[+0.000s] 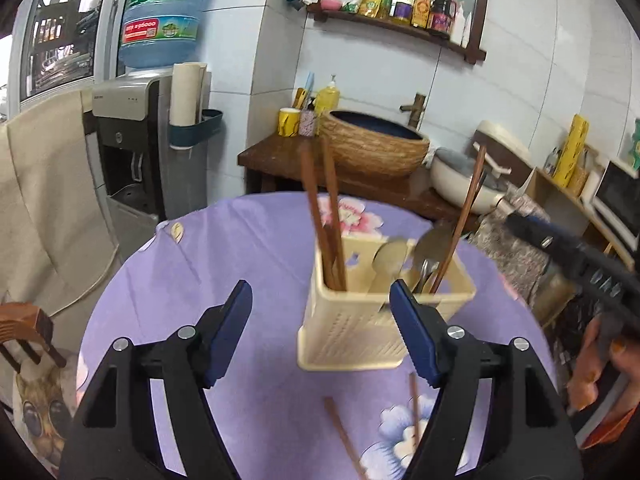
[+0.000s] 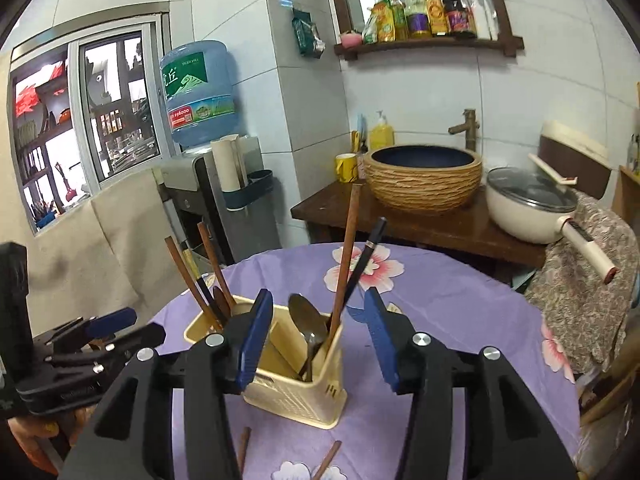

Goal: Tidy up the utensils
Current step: 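Open both tools and move them back toward the last brown chopsticks, then grasp a brown chopstick with left tool while right tool grasps the last one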

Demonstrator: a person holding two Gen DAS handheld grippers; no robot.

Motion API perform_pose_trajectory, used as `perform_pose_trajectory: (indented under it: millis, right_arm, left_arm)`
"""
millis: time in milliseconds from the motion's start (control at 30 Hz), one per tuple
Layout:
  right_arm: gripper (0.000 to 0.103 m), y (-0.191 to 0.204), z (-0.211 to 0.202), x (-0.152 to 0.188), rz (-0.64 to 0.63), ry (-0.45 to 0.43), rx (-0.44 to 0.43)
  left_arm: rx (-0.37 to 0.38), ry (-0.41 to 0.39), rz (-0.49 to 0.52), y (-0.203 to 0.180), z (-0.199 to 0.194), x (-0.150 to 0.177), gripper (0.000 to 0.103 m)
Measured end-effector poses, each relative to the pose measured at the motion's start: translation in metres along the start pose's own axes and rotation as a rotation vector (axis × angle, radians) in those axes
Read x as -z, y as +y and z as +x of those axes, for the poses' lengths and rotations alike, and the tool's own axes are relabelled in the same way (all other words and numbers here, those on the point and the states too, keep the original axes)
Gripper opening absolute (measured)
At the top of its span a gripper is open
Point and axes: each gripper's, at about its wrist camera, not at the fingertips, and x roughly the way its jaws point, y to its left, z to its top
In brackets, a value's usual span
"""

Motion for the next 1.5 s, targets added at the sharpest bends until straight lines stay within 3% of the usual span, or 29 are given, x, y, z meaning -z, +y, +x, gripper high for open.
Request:
perform_pose_trajectory:
  millis: [167,300,400,533,800,1200,1500]
  right_arm:
    - [0.052,0.013,-0.011,0.043,-0.062,0.035,0.074]
    - [0.052,0.016,0.007,0.092,-0.053,0.153,0.114]
    - [0.052,0.015,0.034,0.13,0.009,0.29,0.112]
    - [0.051,0.022,0.054,0.154,0.028,0.367,0.138]
    - [0.04,0.024,0.077,0.167,0.065,0.434,0.192]
    - [0.014,0.014,0.091,0.164,0.118,0.408,0.212]
    - [0.009,0.0,0.073,0.166,0.213,0.409,0.093]
  left_arm:
    - [-0.046,0.108,-0.007,0.008,0.01,0.05,0.079]
    - [-0.078,0.176,-0.029,0.014,0.016,0.085,0.082]
    - [-0.137,0.193,-0.01,0.013,0.02,0.111,0.083]
    - [-0.176,0.215,-0.013,0.014,0.026,0.131,0.083]
    - [-0.179,0.229,-0.008,0.012,0.027,0.144,0.083]
    - [-0.167,0.251,-0.017,0.011,0.03,0.15,0.083]
    - [-0.074,0.29,-0.021,-0.006,0.04,0.15,0.08]
